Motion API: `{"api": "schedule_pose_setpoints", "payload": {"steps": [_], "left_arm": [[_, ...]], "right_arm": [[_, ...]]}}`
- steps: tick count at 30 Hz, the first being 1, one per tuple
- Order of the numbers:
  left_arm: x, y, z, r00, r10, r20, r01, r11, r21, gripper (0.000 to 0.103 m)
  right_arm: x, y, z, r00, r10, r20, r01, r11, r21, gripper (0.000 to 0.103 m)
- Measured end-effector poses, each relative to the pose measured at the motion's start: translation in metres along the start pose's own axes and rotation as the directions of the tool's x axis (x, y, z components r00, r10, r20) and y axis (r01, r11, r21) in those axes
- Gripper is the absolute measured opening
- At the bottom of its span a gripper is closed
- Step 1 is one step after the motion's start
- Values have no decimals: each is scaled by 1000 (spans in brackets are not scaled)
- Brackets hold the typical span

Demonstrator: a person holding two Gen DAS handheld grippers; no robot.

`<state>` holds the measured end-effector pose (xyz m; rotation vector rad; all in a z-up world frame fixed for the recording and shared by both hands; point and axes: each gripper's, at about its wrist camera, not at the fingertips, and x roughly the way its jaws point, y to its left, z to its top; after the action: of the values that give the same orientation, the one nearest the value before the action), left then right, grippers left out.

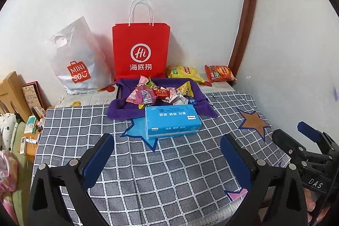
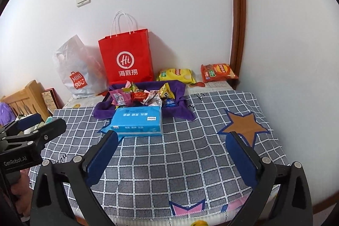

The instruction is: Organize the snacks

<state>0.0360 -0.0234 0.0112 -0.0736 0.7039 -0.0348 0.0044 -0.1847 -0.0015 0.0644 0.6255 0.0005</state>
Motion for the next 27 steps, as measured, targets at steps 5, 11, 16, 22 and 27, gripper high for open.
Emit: {"api": "schedule_pose_setpoints", "payload": {"steps": [5, 11, 16, 22, 27], "left_arm": [[-4, -1, 0, 1000, 13, 9, -13, 1000, 4, 101], [-6, -2, 0, 1000, 14, 11, -14, 1000, 6, 101], [-7, -1, 0, 1000, 15, 9, -15, 1000, 0, 101], [-6, 0, 0, 1000, 13, 9, -13, 1000, 0, 101], [-5, 0, 0, 1000, 12, 7, -12, 1000, -1, 101]], "right_arm": [[-2, 0, -1, 1000, 1, -2, -1, 1000, 5, 100], [-5, 0, -2, 1000, 2, -1, -2, 1000, 6, 100], [-5, 0, -2, 1000, 3, -3, -3, 1000, 6, 100], [-6, 0, -2, 1000, 1, -4, -1, 1000, 8, 100], [-5, -1, -2, 1000, 2, -5, -2, 1000, 6, 100]]}}
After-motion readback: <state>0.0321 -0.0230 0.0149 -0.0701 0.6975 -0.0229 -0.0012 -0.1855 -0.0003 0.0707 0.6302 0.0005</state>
